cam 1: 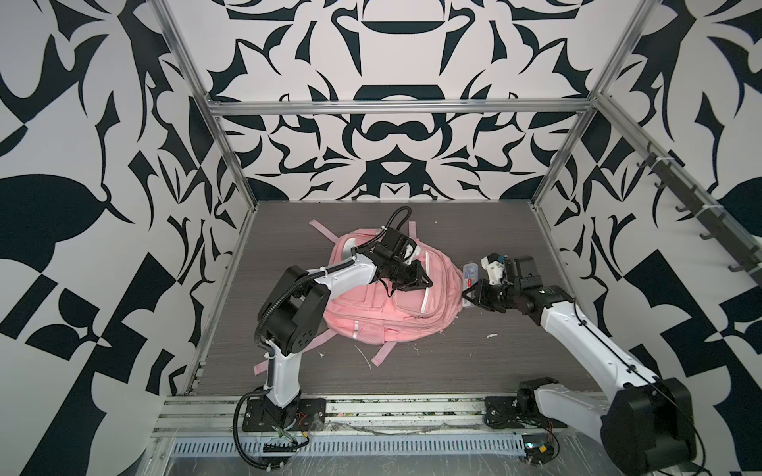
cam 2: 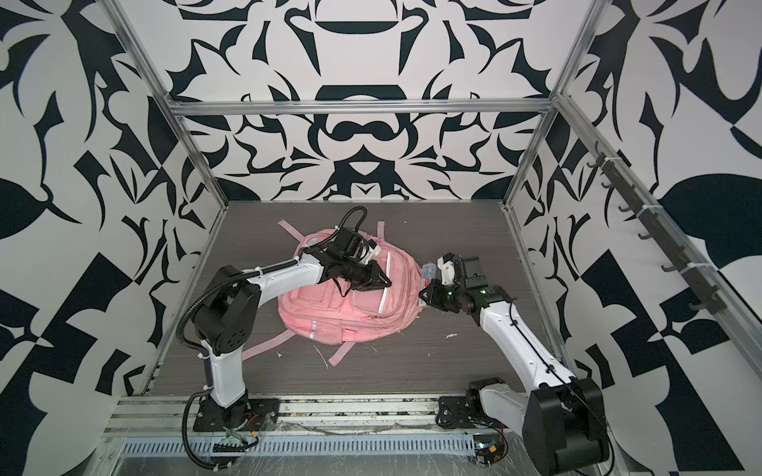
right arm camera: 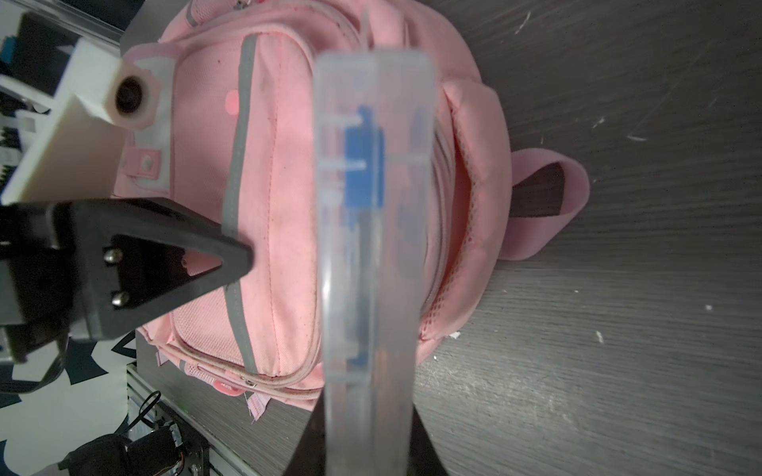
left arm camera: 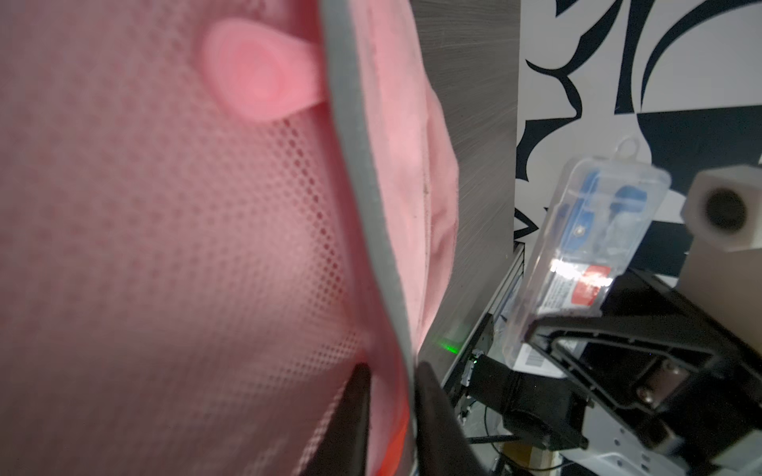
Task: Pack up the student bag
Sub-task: 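Lower the compass case into the open pocket beside the yellow wallet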
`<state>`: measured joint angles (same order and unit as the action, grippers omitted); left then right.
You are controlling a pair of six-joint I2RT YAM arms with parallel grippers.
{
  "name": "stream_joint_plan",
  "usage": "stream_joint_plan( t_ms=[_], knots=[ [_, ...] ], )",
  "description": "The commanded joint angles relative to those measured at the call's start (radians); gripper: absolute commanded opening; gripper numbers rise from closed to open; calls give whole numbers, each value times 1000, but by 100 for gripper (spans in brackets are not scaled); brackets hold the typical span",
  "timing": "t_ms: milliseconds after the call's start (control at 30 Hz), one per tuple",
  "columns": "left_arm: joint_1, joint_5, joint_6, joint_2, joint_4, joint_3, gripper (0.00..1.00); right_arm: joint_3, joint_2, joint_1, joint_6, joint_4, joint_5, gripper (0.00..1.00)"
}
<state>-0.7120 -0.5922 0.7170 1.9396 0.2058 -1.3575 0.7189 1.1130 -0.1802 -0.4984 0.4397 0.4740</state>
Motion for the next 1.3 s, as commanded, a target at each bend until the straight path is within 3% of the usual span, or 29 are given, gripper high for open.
stream_joint_plan(
  t_ms=[0, 67, 533, 933, 1267],
  knots=[
    [-7, -35, 10, 10, -44, -23, 7, -9, -36, 1, 19, -32, 31, 0],
    [-7, -43, 10, 3, -51, -19, 0, -12, -39, 2, 26, -30, 37, 0],
    [42, -118, 3, -171, -85, 15, 0, -23, -56, 1, 52, -89, 143, 0],
    [136, -296, -10, -311, -139, 61, 0, -20, -106, 0, 42, -187, 262, 0],
    [170, -358, 60, -371, -286, 116, 0, 12, -66, -100, 18, -315, 357, 0]
  ],
)
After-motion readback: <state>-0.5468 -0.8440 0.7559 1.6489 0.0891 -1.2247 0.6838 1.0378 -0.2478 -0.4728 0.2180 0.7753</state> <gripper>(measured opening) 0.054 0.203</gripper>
